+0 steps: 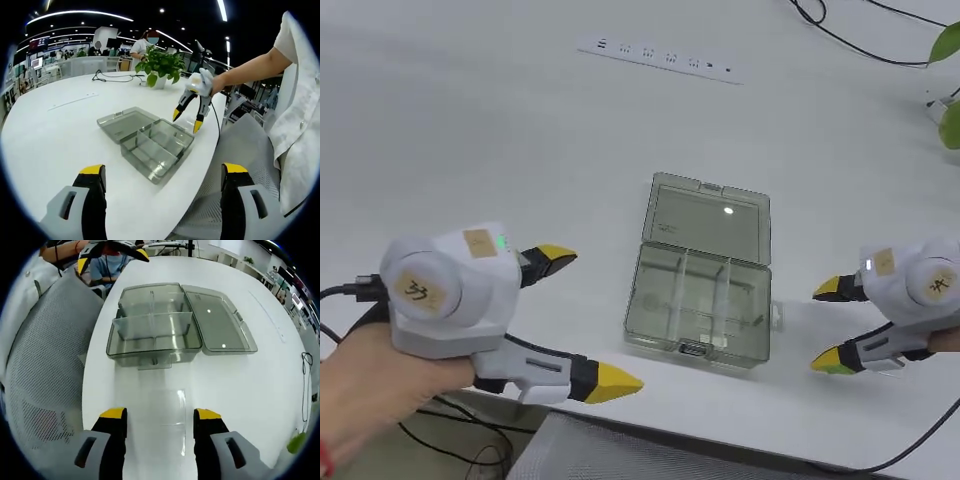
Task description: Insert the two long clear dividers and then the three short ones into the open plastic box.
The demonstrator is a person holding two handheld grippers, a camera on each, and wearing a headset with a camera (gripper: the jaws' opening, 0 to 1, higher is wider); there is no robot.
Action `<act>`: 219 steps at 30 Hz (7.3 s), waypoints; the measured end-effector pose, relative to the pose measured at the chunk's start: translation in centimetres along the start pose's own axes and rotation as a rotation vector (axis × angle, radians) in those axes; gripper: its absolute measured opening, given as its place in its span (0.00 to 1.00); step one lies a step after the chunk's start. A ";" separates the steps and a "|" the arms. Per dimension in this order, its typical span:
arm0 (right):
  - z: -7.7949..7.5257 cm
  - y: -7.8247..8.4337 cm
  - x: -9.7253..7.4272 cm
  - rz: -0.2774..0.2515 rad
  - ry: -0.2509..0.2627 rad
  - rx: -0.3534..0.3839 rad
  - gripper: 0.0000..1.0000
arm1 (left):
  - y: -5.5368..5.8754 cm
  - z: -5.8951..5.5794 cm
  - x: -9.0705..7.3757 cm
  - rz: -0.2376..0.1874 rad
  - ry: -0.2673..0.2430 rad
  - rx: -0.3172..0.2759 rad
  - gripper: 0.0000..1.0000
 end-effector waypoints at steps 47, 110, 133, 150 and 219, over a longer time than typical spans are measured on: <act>-0.7 -0.3 -0.2 0.074 0.090 -0.042 0.32 | -0.5 -0.1 -0.6 -0.022 0.014 -0.002 0.97; 5.1 -16.7 -12.1 -0.092 0.394 -0.246 0.32 | -8.4 -8.9 4.9 -0.081 0.330 -0.477 0.18; 5.3 -16.9 -12.2 -0.078 0.394 -0.277 0.33 | -8.4 -9.7 5.0 -0.092 0.379 -0.546 0.00; 4.5 -17.1 -14.4 -0.223 0.330 -0.147 0.33 | -7.8 -9.5 4.7 -0.104 0.364 -0.284 0.00; 8.2 -18.7 -13.7 -0.356 -0.215 -0.088 0.02 | -7.0 -12.1 1.9 -0.145 0.446 0.151 0.03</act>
Point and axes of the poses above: the centre of the closed fingertips' face, and the gripper's own axes: x roughly forward along the fingers, z roughly to its left, y roughly out of its underside, the point moved 3 cm from there along -x, roughly backward along the fingers, and after that the axes turned 9 degrees about -x, right-handed, at the moved point
